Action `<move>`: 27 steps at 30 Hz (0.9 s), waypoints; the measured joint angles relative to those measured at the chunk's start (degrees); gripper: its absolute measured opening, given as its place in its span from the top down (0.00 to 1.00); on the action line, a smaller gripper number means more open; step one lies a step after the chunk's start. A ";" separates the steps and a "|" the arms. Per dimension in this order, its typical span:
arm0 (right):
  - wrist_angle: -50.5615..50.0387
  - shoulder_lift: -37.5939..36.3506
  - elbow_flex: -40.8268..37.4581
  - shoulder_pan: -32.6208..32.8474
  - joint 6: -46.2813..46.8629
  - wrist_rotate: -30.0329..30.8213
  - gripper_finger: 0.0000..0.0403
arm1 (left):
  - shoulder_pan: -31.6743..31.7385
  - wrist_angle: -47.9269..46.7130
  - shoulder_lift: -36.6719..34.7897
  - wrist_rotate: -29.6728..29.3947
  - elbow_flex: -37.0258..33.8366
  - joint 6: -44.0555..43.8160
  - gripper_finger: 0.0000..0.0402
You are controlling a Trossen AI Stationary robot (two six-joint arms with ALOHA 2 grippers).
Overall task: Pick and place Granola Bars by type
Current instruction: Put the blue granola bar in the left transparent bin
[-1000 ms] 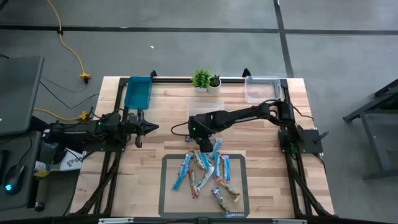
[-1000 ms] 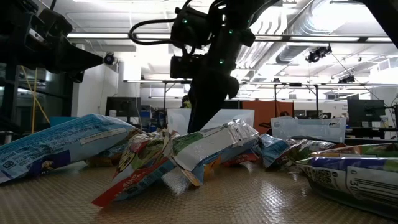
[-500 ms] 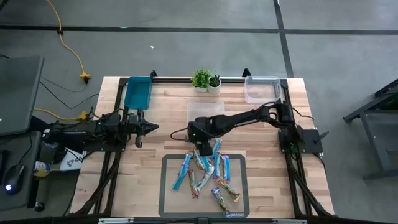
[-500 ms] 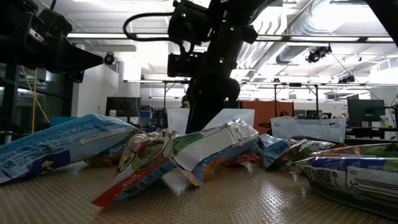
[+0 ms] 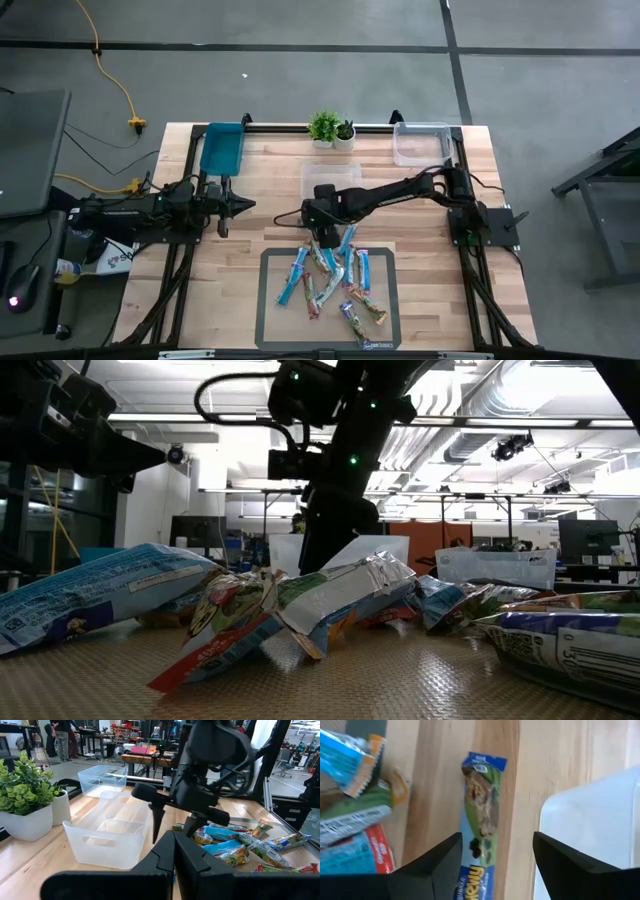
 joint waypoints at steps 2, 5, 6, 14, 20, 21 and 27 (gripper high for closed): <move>0.45 -0.02 0.02 0.72 0.95 1.18 0.44 | 0.00 0.00 0.00 0.00 0.00 -0.01 1.00; 1.66 -0.02 0.02 1.54 4.69 0.92 0.44 | -0.01 0.00 0.00 0.00 0.00 0.00 1.00; 1.92 -0.04 0.04 1.70 5.86 0.40 0.44 | 0.01 0.00 0.00 0.00 -0.02 -0.01 1.00; 3.98 -0.04 0.04 2.42 7.60 1.85 0.44 | 0.00 0.00 0.00 0.00 0.00 0.01 1.00; 4.55 1.72 0.13 4.01 4.59 4.14 0.44 | 0.00 0.00 0.00 0.00 0.00 0.00 1.00; 4.53 2.33 0.13 4.51 3.34 4.80 0.44 | -0.01 0.00 0.00 0.00 0.00 0.00 1.00; 4.50 4.42 0.13 7.19 0.09 12.84 0.44 | 0.01 0.00 -0.01 -0.01 0.00 0.01 1.00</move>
